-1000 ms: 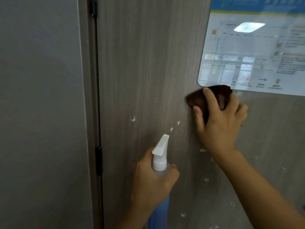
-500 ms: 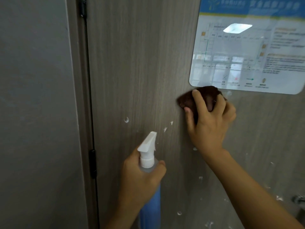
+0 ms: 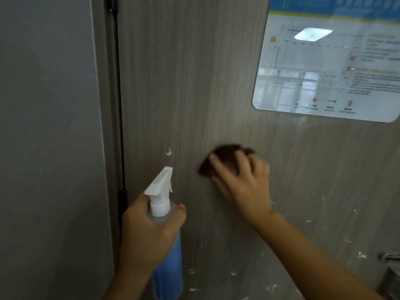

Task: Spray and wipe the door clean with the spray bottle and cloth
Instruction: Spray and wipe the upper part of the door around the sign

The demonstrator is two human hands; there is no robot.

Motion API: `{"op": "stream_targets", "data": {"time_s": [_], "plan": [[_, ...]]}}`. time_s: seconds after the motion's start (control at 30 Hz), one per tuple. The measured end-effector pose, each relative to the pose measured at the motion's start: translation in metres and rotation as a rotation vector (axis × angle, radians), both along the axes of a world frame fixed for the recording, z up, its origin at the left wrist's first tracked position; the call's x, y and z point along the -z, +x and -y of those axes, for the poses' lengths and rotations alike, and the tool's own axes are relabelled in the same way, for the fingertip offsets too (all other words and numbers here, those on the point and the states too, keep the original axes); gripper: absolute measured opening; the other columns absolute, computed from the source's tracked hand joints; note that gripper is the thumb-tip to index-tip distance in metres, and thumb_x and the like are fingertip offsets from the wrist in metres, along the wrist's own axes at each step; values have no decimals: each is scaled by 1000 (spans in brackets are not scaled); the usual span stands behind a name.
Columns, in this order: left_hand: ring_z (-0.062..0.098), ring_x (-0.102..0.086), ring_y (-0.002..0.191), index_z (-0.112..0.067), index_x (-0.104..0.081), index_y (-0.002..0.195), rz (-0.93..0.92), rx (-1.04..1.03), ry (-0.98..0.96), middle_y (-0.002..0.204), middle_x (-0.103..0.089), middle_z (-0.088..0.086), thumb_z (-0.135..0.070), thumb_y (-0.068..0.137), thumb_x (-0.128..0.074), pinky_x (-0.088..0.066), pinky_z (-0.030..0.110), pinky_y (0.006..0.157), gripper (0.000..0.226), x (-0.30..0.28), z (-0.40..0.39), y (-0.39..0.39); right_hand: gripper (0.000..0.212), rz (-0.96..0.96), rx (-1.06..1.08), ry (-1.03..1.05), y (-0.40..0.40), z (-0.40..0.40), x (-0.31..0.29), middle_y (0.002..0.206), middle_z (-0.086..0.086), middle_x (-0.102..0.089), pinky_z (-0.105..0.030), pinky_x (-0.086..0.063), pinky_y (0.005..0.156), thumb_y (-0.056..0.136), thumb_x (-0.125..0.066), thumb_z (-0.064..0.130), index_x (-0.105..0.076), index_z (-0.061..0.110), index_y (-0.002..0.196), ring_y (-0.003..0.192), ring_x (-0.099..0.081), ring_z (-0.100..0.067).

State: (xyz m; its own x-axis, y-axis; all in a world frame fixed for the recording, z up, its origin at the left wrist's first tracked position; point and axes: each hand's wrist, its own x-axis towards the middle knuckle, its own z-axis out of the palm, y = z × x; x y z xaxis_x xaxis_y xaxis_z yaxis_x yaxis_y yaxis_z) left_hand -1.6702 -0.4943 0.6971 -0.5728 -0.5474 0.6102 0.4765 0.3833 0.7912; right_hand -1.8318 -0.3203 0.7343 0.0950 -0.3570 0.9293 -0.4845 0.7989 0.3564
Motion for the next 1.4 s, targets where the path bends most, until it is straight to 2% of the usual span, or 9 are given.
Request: {"op": "stream_targets", "data": {"time_s": [0.17,0.23,0.43,0.63,0.8,1.03,1.13,1.3,1.4], "plan": [[19,-69,65,-13,-62,75,-27,39,11,71,-68,5,-37,66,-78,-57,20,63,30,-1,-1,6,39,122,-17,-447,-2,15,-49,137,-23,-52,-53,-39,101,100,-65,40,-66,28,137,121,-39,-40],[18,-69,65,-13,-63,75,-44,48,22,71,-68,5,-44,65,-74,-56,20,63,34,-3,-2,6,38,95,-6,-397,1,25,-36,135,-24,-55,-53,-42,98,99,-66,40,-69,28,135,118,-40,-40],[16,-70,67,-16,-66,78,-21,41,38,72,-70,1,-36,66,-78,-54,18,63,27,-5,4,6,40,-18,-12,96,3,5,34,126,-16,-47,-49,-54,80,95,-67,52,-75,29,126,107,-48,-38],[15,-69,64,-22,-65,79,-39,19,25,70,-69,0,-37,66,-79,-55,19,62,24,-17,25,11,44,0,-20,-256,-2,25,-31,128,-20,-51,-50,-42,90,95,-66,55,-74,26,127,108,-47,-39],[17,-68,60,-17,-63,74,-47,-5,49,68,-69,4,-47,63,-75,-55,20,58,34,-20,31,12,40,-1,-69,-274,5,78,-63,123,-24,-65,-48,-44,87,95,-69,50,-74,26,125,108,-52,-42],[15,-69,64,-19,-66,79,-3,-47,39,71,-70,-2,-36,66,-79,-54,19,56,24,-9,33,14,33,-80,-146,299,12,80,10,114,-15,-71,-42,-50,78,92,-72,47,-77,29,119,102,-53,-34],[15,-67,59,-19,-63,74,-14,-41,30,67,-68,1,-27,68,-79,-54,20,56,18,-9,33,15,35,-51,-133,212,10,73,-10,119,-19,-64,-43,-52,76,93,-71,47,-76,27,122,101,-55,-38],[15,-64,55,-19,-60,72,-26,-35,-17,62,-63,1,-26,70,-77,-54,23,53,18,-18,35,11,39,51,-105,-191,14,102,-86,128,-24,-63,-48,-46,85,96,-69,46,-72,24,128,106,-55,-44],[15,-64,55,-19,-60,72,-41,-87,-18,63,-64,2,-25,70,-77,-54,25,52,19,-22,39,8,37,22,-73,-162,18,122,-82,125,-23,-65,-46,-49,81,96,-68,44,-73,23,126,104,-61,-45]]}}
